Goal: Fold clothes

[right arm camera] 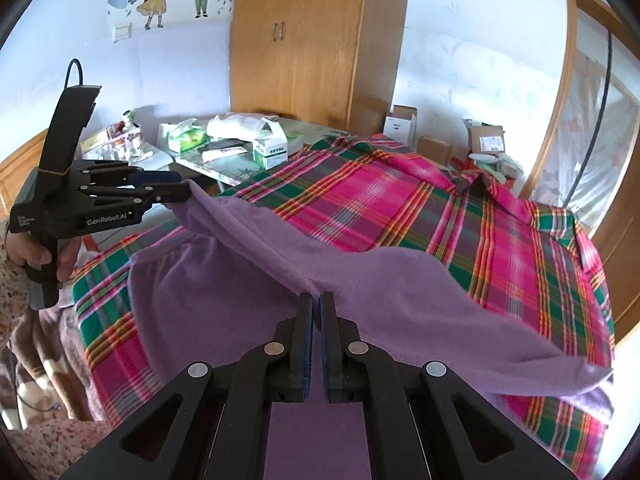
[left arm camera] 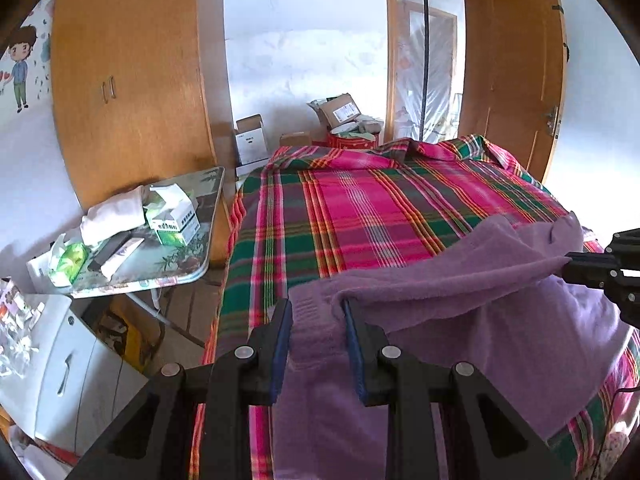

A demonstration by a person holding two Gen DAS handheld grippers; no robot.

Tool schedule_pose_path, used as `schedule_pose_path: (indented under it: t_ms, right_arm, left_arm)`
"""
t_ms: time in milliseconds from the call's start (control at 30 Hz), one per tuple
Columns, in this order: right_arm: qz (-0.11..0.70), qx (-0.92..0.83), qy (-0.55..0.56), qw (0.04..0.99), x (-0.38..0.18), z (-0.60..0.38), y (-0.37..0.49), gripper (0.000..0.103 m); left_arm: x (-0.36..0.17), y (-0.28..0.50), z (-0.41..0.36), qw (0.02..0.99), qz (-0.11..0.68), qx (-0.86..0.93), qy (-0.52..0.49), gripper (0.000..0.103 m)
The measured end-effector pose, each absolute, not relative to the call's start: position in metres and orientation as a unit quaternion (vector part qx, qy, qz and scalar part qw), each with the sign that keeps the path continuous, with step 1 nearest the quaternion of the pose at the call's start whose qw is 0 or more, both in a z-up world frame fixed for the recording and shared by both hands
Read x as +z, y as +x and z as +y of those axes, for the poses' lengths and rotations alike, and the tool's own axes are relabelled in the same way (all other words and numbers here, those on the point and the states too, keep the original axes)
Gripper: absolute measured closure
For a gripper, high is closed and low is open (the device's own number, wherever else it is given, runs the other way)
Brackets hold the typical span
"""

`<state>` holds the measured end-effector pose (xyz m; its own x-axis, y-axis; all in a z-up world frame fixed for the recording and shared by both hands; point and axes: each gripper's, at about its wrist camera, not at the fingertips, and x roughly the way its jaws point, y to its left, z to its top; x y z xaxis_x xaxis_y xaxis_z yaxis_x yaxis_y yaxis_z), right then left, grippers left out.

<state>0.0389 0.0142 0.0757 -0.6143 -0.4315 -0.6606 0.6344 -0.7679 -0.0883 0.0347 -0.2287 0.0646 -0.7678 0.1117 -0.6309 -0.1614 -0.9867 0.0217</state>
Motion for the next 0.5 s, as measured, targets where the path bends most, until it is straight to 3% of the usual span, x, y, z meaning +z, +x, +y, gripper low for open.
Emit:
schedule_pose_path:
  t_ms: [500]
  right_arm:
    - [0.172,-0.875,0.333,0.305,0.045,0.011,0.095,0.099]
  left_arm:
    - [0.04,0.074,-0.239,0.083,0.024,0.935,-0.344,0.076]
